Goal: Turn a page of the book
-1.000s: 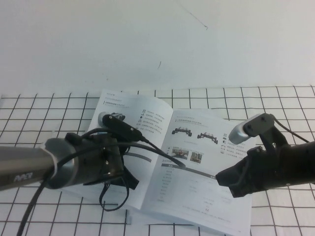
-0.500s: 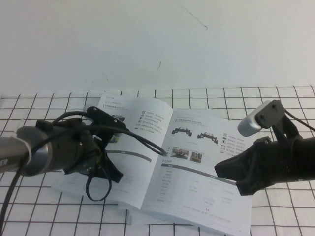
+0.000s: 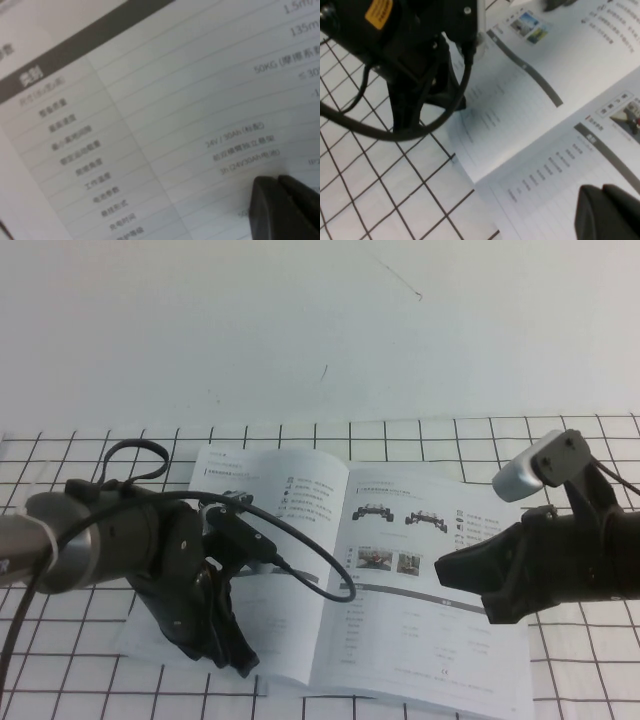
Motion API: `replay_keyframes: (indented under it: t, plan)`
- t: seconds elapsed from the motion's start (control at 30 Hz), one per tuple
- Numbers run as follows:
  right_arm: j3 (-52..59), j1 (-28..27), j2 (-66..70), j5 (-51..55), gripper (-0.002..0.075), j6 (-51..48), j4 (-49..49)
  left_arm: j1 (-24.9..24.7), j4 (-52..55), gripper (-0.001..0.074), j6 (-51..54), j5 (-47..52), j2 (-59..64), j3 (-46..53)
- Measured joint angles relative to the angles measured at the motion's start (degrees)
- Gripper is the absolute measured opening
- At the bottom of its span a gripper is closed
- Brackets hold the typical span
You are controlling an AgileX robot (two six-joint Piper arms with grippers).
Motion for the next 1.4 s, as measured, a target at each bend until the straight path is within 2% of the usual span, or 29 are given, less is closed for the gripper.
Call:
replay_keyframes:
  t: [0.2,0.5,0.7,0.87,1.13,1.4]
  plan:
    - [0.00,0.00,-3.62,0.11,0.0000,-0.25,0.42,0.00,-8.17,-0.0003,5.32,4.38,-0.08,-0.02]
    - [0.00,0.00,-5.47,1.00,0.0000,-0.25,0.51,0.00,-18.46,-0.0003,5.50,6.22,-3.78,-0.02]
    - [-0.77,0.00,-5.97,4.50,0.0000,-2.59,-1.38,0.00,-15.87,-0.0003,2.36,7.05,-14.30,0.08]
    - [-6.50,0.00,-9.74,6.83,0.0000,-1.34,-8.90,0.00,-14.71,-0.0003,1.50,7.57,-28.89,0.08]
    - [-16.84,0.00,-21.39,7.90,0.0000,13.94,-27.41,0.00,-13.34,-0.0003,-0.35,7.78,-54.86,0.08]
    - [-16.10,0.00,-37.04,10.20,0.0000,36.98,-48.71,0.00,-7.70,-0.0003,-11.64,7.58,-76.63,4.30]
